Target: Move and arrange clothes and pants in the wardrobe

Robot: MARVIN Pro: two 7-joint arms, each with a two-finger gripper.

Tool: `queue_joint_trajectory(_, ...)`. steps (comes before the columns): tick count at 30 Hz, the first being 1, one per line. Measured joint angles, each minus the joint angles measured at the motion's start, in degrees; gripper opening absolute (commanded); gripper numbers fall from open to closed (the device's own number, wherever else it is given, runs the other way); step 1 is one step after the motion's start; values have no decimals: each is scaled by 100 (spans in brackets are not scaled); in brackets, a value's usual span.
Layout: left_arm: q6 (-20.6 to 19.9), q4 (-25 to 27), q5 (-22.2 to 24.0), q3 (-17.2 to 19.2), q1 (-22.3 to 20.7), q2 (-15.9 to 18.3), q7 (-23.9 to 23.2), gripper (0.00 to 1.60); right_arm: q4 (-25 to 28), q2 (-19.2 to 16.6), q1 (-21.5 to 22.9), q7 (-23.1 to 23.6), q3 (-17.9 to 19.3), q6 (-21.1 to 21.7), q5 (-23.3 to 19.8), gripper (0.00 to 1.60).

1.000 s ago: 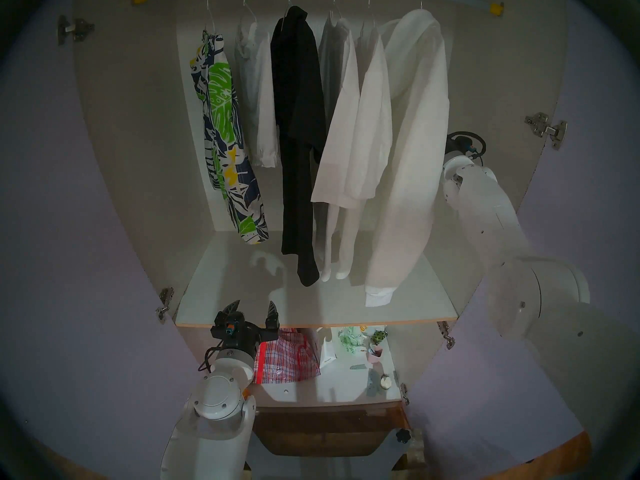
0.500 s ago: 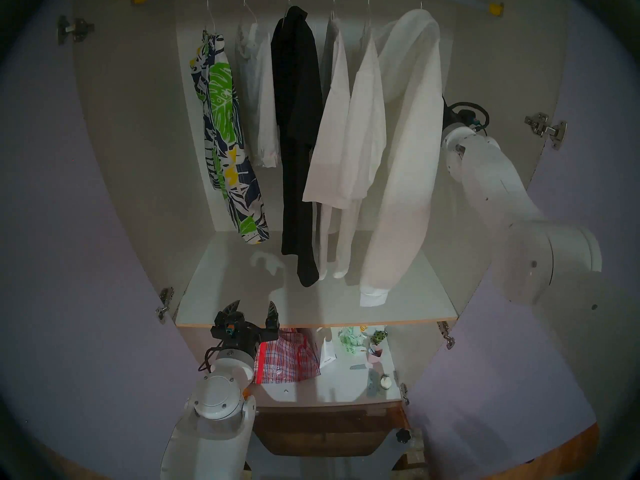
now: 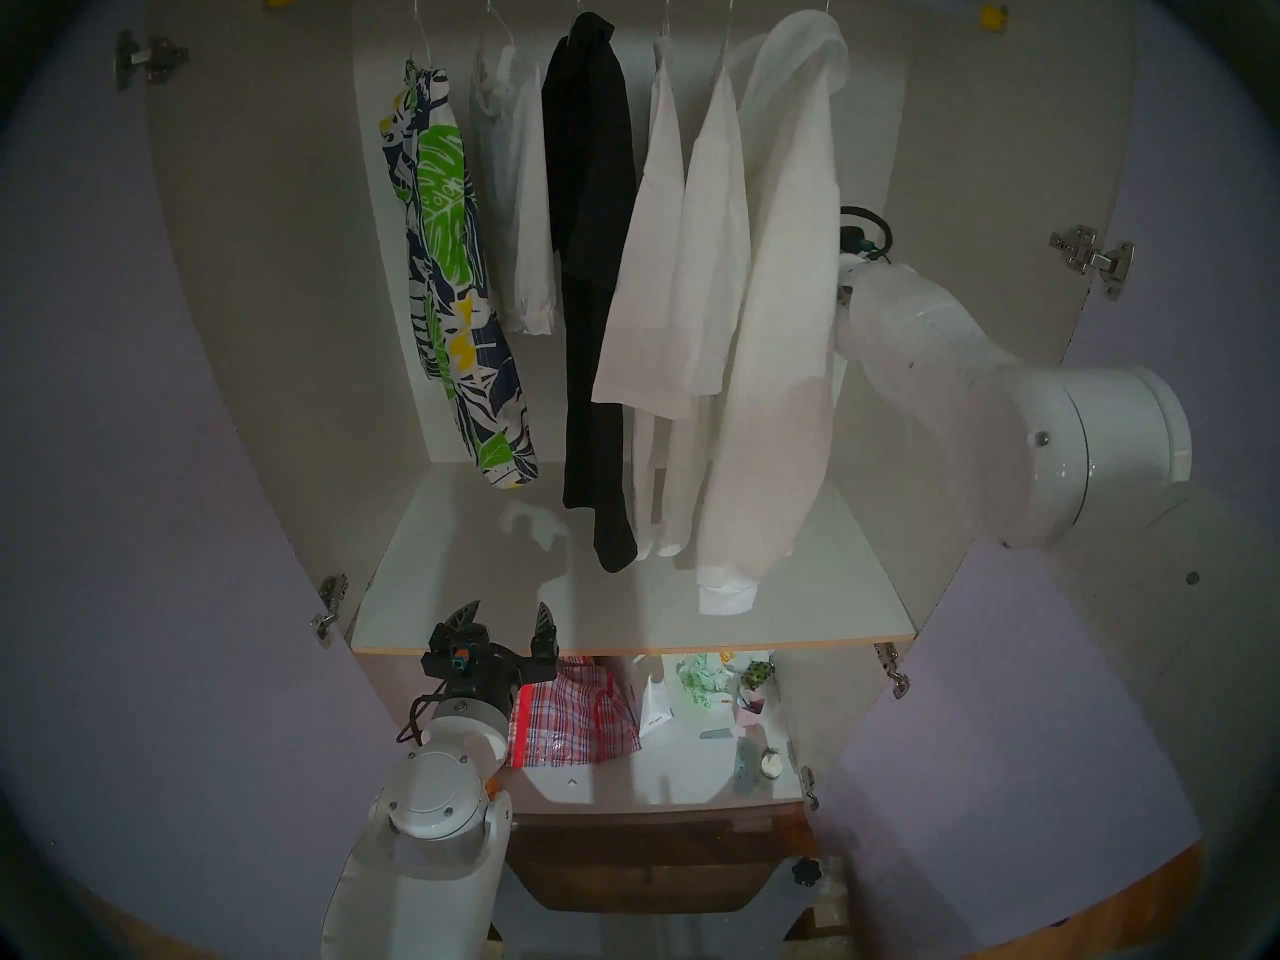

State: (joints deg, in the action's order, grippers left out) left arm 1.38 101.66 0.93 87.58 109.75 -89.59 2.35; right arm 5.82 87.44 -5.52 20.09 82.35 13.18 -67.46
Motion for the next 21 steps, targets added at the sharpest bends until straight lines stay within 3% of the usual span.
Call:
queue_joint_trajectory(8, 0, -11, 0, 0, -2, 1, 5, 160, 7, 585, 4, -18, -93, 35, 86, 160)
queue_joint_trajectory(21, 0, -39, 2, -4, -11, 1, 14, 160, 2, 1235, 14, -40, -162, 225, 144, 160)
